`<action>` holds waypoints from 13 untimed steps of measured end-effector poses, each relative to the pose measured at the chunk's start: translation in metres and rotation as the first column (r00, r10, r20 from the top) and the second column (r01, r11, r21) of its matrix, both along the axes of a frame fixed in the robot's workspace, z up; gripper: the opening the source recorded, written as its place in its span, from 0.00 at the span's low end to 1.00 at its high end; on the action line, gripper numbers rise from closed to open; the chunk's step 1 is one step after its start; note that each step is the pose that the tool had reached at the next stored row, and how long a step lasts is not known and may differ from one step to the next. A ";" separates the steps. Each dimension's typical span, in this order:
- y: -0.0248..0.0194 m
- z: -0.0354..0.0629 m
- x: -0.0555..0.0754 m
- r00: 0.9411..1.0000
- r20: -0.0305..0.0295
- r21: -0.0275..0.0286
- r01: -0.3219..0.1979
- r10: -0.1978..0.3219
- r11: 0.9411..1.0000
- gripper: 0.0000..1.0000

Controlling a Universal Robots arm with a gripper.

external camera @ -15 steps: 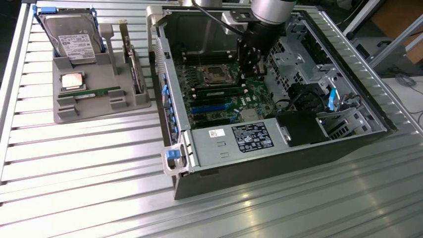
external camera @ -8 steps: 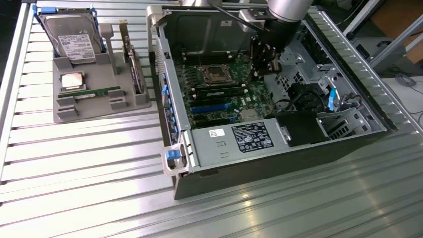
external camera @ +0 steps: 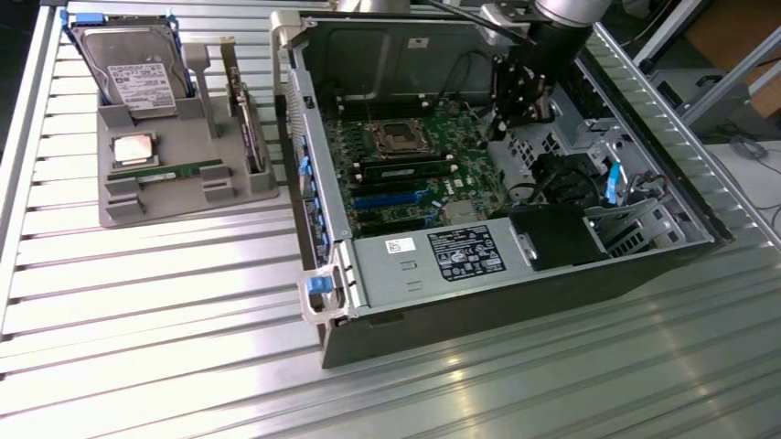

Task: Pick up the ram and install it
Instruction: 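Insert the ram into the slot, then press down the ram until it locks into place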

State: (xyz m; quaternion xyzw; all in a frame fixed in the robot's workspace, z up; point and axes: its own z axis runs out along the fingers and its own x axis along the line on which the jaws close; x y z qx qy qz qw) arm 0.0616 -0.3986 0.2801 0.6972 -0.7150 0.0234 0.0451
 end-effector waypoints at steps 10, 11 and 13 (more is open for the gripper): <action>0.0001 0.0226 -0.026 1.000 0.000 0.000 0.000 0.000 1.000 0.11; 0.0001 0.0190 -0.035 1.000 0.000 0.000 0.000 0.000 1.000 0.11; 0.0000 0.0107 -0.047 1.000 0.000 -0.001 0.001 -0.001 1.000 0.11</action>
